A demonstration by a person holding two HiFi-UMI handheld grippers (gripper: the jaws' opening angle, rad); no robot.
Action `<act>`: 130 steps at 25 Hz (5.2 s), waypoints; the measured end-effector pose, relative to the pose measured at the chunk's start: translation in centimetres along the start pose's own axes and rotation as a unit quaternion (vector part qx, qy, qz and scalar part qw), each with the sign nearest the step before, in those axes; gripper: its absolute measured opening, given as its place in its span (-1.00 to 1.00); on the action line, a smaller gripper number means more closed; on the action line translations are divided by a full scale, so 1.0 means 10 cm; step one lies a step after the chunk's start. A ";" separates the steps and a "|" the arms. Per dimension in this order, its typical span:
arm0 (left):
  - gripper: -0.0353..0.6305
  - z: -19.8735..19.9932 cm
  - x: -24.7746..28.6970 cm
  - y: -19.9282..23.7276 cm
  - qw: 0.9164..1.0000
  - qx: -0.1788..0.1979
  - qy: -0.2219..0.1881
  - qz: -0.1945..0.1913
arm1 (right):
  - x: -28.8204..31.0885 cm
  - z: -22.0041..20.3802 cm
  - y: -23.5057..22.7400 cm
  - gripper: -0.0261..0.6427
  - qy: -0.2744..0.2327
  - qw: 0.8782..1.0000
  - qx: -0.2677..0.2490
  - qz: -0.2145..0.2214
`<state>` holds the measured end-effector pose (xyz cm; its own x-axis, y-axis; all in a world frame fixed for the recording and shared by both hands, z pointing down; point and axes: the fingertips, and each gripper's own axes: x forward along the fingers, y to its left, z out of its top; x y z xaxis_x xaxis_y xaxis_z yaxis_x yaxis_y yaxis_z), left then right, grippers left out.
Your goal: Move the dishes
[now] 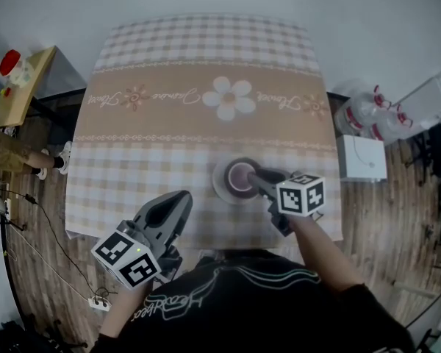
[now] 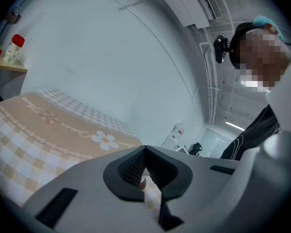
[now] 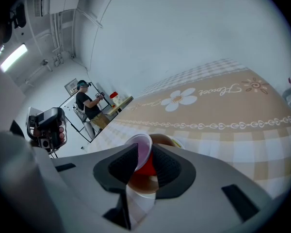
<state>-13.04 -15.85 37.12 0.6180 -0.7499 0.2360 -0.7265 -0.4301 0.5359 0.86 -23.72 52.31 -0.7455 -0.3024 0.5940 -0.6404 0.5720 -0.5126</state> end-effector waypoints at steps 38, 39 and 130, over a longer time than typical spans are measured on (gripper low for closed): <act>-0.91 -0.13 0.43 -0.36 0.995 0.004 0.035 -0.089 | -1.49 0.60 0.04 -0.83 -0.200 0.977 0.053 -0.045; -0.91 -0.15 0.46 -0.37 0.995 0.004 0.037 -0.092 | -1.54 0.58 0.01 -0.83 -0.204 0.976 0.056 -0.050; -0.91 -0.47 0.79 -0.59 0.992 -0.001 0.088 -0.088 | -2.02 -0.17 -0.72 -0.63 -0.229 0.956 0.124 -0.136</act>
<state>-2.48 -16.90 39.62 0.7783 -0.5634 0.2772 -0.6024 -0.5457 0.5825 20.82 -20.41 45.10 -0.5110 -0.7488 0.4220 -0.8040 0.2428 -0.5428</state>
